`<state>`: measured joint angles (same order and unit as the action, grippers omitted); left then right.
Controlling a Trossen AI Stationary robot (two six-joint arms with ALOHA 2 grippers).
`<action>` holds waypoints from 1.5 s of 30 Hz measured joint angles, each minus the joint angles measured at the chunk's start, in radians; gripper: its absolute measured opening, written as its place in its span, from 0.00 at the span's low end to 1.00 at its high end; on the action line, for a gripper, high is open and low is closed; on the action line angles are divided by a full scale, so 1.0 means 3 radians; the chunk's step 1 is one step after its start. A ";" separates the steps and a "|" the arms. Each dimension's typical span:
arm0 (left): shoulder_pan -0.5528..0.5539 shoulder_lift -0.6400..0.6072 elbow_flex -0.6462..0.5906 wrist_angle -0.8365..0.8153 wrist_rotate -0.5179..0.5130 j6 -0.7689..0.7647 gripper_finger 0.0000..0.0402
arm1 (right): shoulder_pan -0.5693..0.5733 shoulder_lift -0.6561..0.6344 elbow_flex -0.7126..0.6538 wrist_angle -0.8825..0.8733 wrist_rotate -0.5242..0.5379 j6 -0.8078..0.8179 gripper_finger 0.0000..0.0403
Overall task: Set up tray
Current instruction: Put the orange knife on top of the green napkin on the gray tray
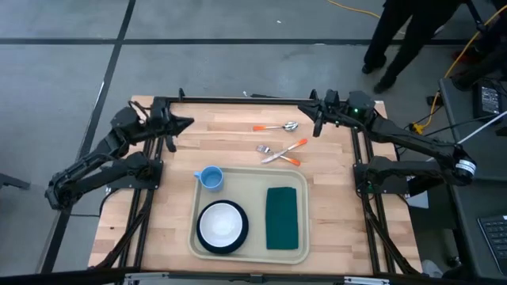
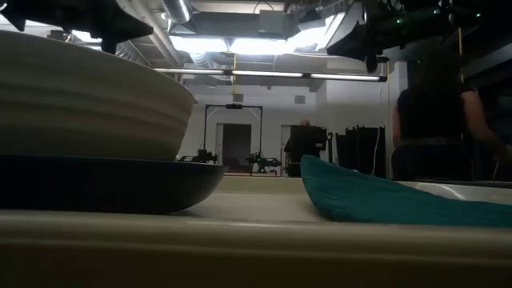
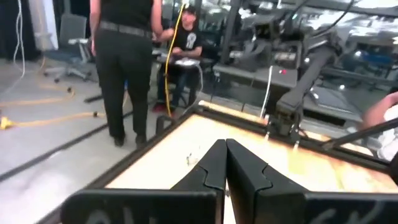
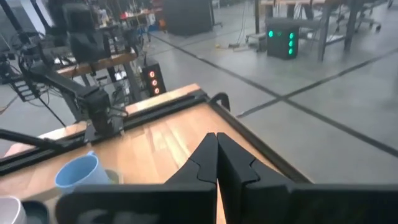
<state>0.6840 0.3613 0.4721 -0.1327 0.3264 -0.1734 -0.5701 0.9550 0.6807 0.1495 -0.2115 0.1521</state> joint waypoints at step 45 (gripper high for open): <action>-0.0002 0.0732 0.0668 -0.0149 -0.0037 0.0476 0.01 | 0.0373 0.1641 0.2166 -0.3738 -0.0002 -0.1463 0.03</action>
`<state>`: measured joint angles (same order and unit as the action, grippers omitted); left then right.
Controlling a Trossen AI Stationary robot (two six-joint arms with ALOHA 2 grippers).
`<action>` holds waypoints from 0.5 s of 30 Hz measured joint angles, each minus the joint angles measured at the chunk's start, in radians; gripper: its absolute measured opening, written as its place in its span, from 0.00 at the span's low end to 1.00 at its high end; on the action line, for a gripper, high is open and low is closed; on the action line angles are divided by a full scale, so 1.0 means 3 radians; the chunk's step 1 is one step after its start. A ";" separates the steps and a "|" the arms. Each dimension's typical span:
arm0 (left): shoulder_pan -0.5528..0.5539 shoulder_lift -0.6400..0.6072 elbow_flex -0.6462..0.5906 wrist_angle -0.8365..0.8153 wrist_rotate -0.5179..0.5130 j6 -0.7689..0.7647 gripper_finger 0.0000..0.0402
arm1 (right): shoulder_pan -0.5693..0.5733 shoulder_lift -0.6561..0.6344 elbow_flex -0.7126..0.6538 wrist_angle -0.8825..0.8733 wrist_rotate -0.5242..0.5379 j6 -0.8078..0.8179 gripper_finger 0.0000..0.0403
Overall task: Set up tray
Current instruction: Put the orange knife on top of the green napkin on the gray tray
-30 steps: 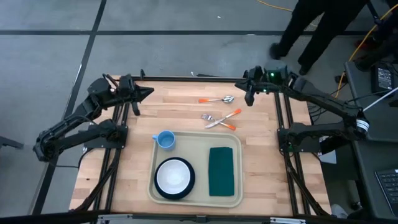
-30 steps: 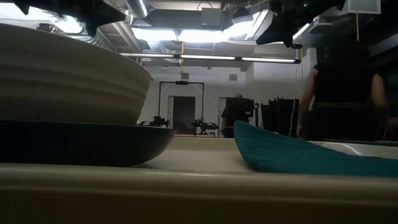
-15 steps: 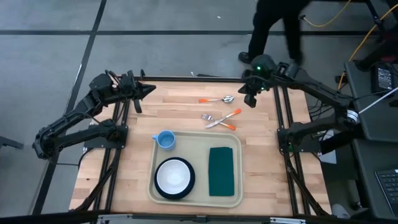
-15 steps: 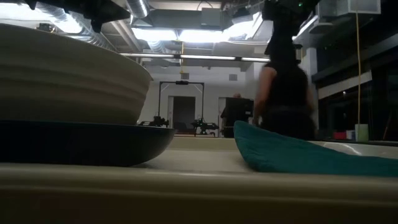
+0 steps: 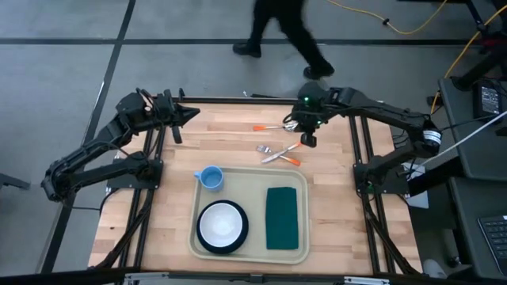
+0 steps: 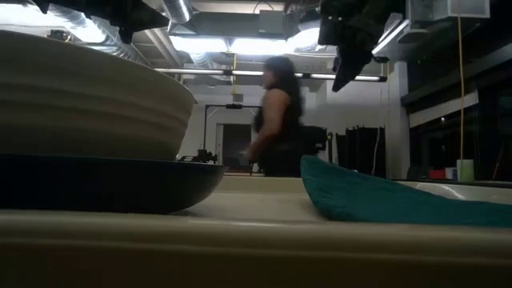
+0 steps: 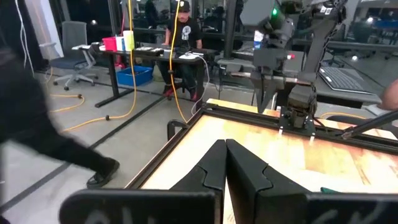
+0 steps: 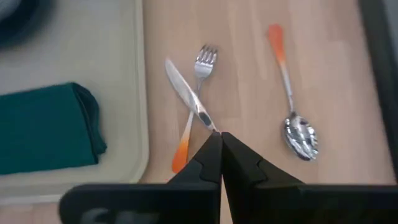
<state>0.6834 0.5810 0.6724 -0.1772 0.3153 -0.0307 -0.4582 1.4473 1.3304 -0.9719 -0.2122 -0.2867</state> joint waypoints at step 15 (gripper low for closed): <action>0.0000 0.0021 0.0000 0.0001 -0.0021 0.0001 0.01 | 0.0151 0.0504 0.0001 -0.0144 0.0025 -0.0193 0.11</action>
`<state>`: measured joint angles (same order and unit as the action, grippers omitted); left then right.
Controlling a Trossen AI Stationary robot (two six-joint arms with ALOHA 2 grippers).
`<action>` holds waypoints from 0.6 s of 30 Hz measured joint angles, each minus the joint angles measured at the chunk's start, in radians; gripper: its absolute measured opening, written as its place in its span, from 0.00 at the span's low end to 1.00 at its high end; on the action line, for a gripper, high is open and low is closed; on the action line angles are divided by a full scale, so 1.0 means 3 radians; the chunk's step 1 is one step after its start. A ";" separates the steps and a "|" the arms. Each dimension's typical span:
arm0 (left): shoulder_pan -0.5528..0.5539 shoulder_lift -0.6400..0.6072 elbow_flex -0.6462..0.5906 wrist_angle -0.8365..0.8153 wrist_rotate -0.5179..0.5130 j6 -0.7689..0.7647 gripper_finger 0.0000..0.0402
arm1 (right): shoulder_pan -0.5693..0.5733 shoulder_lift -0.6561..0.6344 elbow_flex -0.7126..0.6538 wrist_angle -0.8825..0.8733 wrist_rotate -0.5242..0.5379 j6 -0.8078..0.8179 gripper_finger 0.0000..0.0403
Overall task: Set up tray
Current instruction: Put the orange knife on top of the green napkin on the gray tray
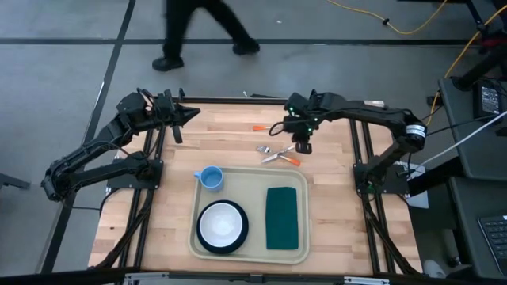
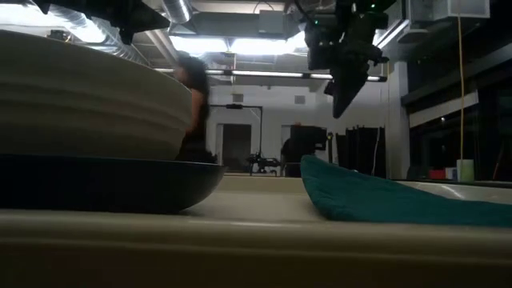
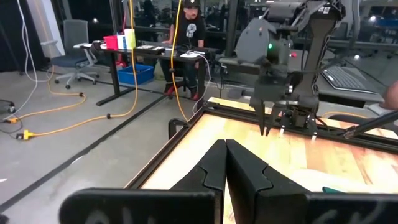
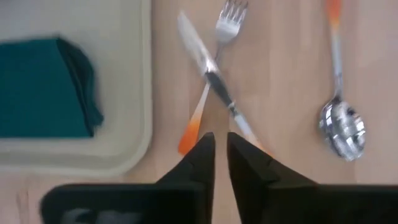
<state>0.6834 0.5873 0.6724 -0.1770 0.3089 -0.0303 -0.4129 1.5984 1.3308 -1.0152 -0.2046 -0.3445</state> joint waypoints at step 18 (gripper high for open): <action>0.0000 0.0000 0.0000 -0.0022 -0.0003 0.0001 0.01 | 0.0000 0.0420 0.0000 -0.0201 0.0038 -0.0552 0.28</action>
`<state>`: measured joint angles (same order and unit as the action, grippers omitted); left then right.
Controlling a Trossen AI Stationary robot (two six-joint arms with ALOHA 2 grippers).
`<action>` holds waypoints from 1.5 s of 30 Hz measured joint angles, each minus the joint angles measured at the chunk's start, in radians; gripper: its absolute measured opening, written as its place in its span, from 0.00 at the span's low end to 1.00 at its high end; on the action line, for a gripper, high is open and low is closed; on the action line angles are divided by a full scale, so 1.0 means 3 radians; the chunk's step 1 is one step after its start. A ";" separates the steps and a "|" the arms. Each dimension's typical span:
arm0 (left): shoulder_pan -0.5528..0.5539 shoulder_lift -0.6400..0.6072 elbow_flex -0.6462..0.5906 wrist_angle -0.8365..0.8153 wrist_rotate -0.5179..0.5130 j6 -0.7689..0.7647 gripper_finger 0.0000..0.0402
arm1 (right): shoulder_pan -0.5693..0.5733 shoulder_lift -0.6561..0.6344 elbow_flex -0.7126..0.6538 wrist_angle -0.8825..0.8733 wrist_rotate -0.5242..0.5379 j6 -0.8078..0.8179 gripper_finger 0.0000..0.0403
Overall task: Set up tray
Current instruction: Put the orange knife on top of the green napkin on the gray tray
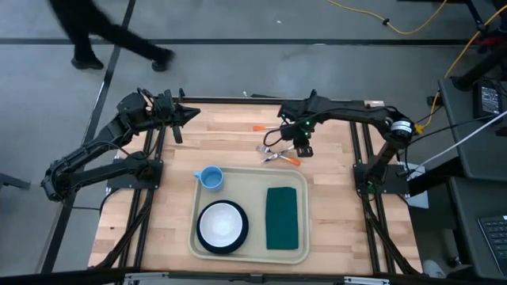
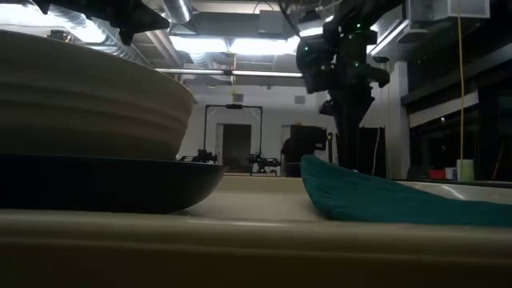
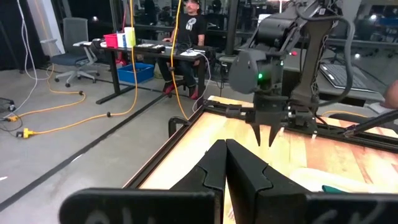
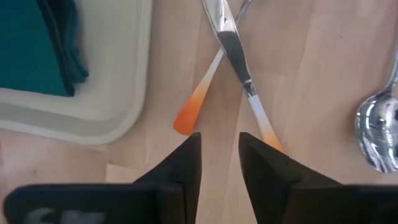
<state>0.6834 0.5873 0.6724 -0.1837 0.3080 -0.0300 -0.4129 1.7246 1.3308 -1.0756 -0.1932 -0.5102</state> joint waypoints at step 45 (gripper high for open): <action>0.0000 0.0000 0.0000 -0.0003 -0.0189 0.0052 0.01 | -0.0018 0.0226 -0.0009 0.0398 0.0130 -0.0411 0.56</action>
<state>0.6834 0.5873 0.6724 -0.1844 0.2512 -0.0143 -0.4185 1.7924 1.3281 -0.9563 -0.1543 -0.6334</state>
